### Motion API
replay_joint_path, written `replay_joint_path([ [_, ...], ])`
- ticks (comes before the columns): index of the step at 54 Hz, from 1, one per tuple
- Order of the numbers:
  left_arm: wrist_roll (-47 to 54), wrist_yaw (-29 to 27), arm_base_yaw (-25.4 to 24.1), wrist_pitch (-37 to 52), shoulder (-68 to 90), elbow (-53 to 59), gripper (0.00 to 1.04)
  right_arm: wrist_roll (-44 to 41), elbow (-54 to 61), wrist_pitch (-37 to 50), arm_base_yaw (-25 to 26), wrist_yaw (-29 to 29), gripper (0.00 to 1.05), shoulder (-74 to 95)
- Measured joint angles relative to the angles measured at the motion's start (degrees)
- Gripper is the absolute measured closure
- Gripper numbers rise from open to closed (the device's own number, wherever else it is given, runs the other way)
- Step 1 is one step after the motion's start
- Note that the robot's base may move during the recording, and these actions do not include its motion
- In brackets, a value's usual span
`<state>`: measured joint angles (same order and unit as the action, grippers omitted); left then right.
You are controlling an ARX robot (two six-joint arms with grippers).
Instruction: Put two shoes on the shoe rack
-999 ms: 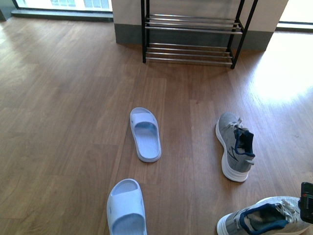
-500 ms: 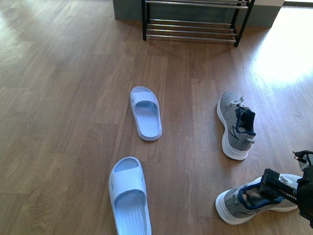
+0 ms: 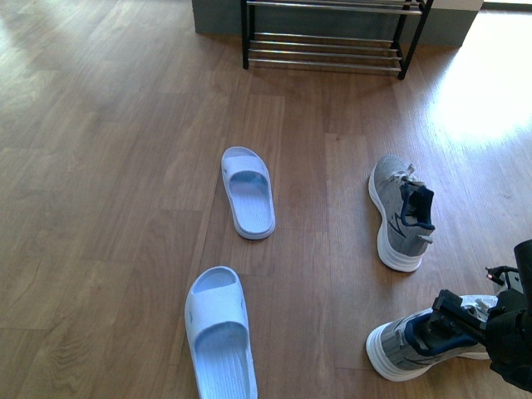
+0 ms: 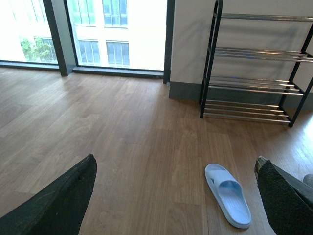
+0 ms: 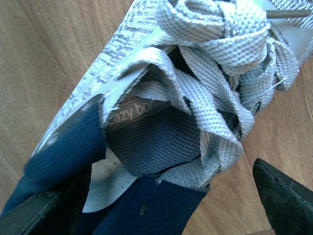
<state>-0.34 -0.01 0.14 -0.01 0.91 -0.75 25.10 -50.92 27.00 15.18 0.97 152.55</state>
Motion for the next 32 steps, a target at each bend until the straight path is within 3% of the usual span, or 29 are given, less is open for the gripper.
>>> replay_joint_path([
  [28, 0.00, 0.00, 0.00, 0.00, 0.00, 0.00, 0.09, -0.09, -3.32, 5.84, 2.47, 1.79, 0.09, 6.45],
  [32, 0.00, 0.00, 0.00, 0.00, 0.00, 0.00, 0.09, -0.09, -3.30, 6.38, 2.45, 2.19, 0.18, 6.47],
])
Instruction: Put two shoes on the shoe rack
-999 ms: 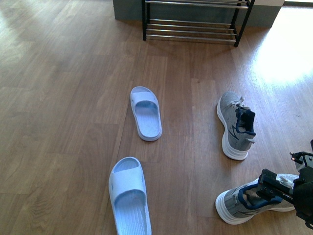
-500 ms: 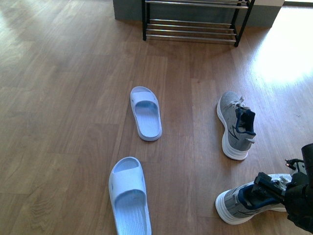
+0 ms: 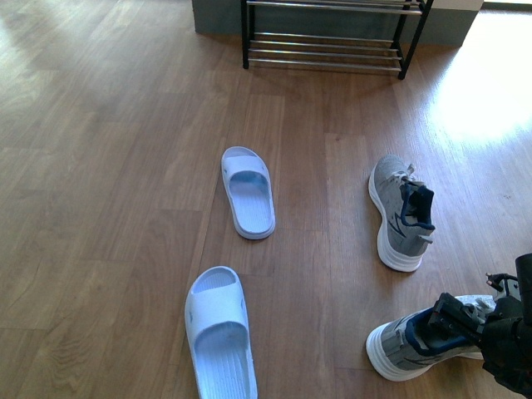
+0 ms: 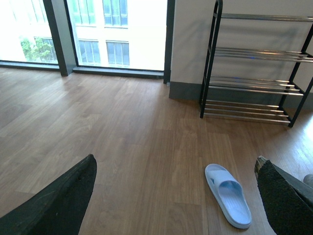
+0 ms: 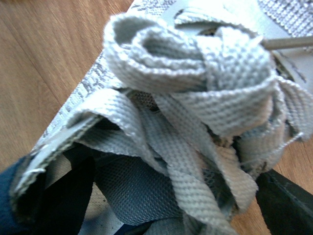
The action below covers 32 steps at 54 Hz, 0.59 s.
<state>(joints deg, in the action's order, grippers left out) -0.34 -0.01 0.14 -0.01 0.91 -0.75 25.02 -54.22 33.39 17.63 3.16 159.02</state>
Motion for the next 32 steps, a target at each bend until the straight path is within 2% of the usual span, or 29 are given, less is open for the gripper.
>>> replay_joint_path([
  [9, 0.00, 0.00, 0.00, 0.00, 0.00, 0.00, 0.09, -0.42, -0.07, 0.15, -0.09, 1.09, 0.48, 0.00],
  [19, 0.00, 0.00, 0.00, 0.00, 0.00, 0.00, 0.09, -2.34, 0.26, 0.92, -0.24, 0.85, 0.70, 0.00],
  [24, 0.00, 0.00, 0.00, 0.00, 0.00, 0.00, 0.09, -3.91, 0.59, 1.44, -0.33, 0.98, 0.85, 0.00],
  [32, 0.00, 0.00, 0.00, 0.00, 0.00, 0.00, 0.09, -5.60, 1.05, 1.95, -0.33, 1.14, 1.01, -0.09],
])
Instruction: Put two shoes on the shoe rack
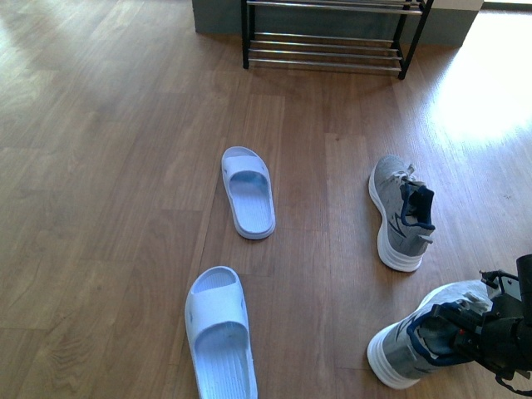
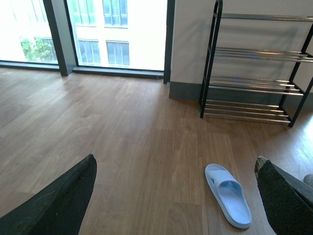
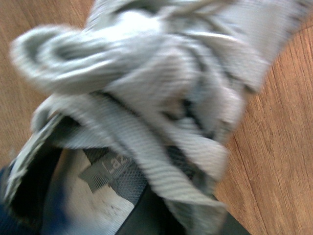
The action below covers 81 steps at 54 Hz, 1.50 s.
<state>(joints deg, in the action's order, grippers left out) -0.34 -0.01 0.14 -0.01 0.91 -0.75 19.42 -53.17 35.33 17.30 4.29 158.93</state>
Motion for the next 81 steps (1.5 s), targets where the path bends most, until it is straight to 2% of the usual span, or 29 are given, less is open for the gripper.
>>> replay_joint_path([
  [1, 0.00, 0.00, 0.00, 0.00, 0.00, 0.00, 0.09, -0.31, 0.11, 0.13, 0.02, 0.22, 1.04, -0.13],
  [13, 0.00, 0.00, 0.00, 0.00, 0.00, 0.00, 0.09, -4.85, 3.10, 1.01, 0.92, 1.77, 1.03, -3.63],
  [29, 0.00, 0.00, 0.00, 0.00, 0.00, 0.00, 0.09, -11.74, 8.68, -0.96, 5.68, 2.19, 1.03, -16.00],
  [51, 0.00, 0.00, 0.00, 0.00, 0.00, 0.00, 0.09, -19.21, 19.78, -7.93, 12.33, 8.98, 1.03, -43.78],
  [60, 0.00, 0.00, 0.00, 0.00, 0.00, 0.00, 0.09, -19.65, 24.06, -14.71, 15.12, 14.56, 1.03, -62.88],
  [71, 0.00, 0.00, 0.00, 0.00, 0.00, 0.00, 0.09, -19.50, 24.44, -21.22, 16.87, 17.40, 1.03, -79.80],
  [81, 0.00, 0.00, 0.00, 0.00, 0.00, 0.00, 0.09, -19.63, 25.88, -22.38, 17.09, 19.06, 1.03, -86.31],
])
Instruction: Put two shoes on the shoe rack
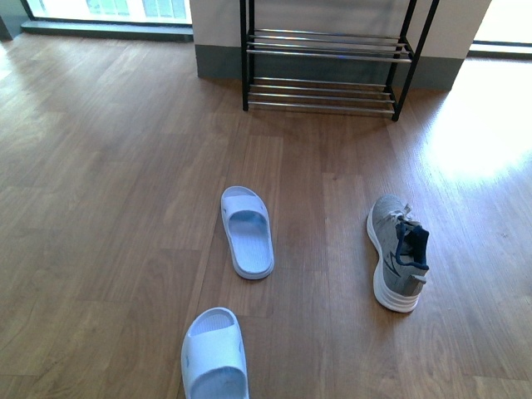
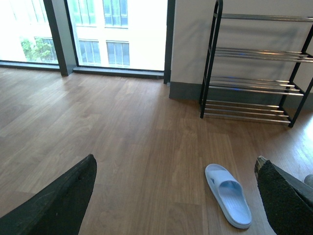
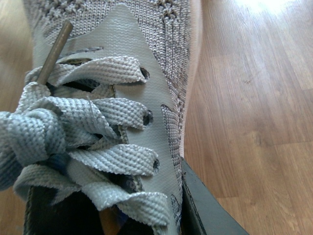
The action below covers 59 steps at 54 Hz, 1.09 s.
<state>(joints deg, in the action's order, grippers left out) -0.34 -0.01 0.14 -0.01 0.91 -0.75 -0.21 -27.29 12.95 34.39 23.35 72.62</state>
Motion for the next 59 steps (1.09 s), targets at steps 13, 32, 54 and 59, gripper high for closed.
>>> replay_joint_path([
  [13, 0.00, 0.00, 0.00, 0.00, 0.00, 0.00, 0.09, -0.02, 0.28, -0.02, 0.09, 0.00, 1.03, -0.11],
  [32, 0.00, -0.17, 0.00, 0.00, 0.00, 0.00, 0.09, -0.02, 0.42, -0.04, 0.09, 0.11, 1.03, -0.11],
  [54, 0.00, -0.07, 0.00, 0.00, 0.00, 0.00, 0.09, -0.02, 0.50, -0.11, 0.09, 0.17, 1.03, -0.13],
  [59, 0.00, -0.07, 0.00, 0.00, 0.00, 0.00, 0.09, -0.04, 0.50, -0.11, 0.13, 0.09, 1.03, -0.15],
])
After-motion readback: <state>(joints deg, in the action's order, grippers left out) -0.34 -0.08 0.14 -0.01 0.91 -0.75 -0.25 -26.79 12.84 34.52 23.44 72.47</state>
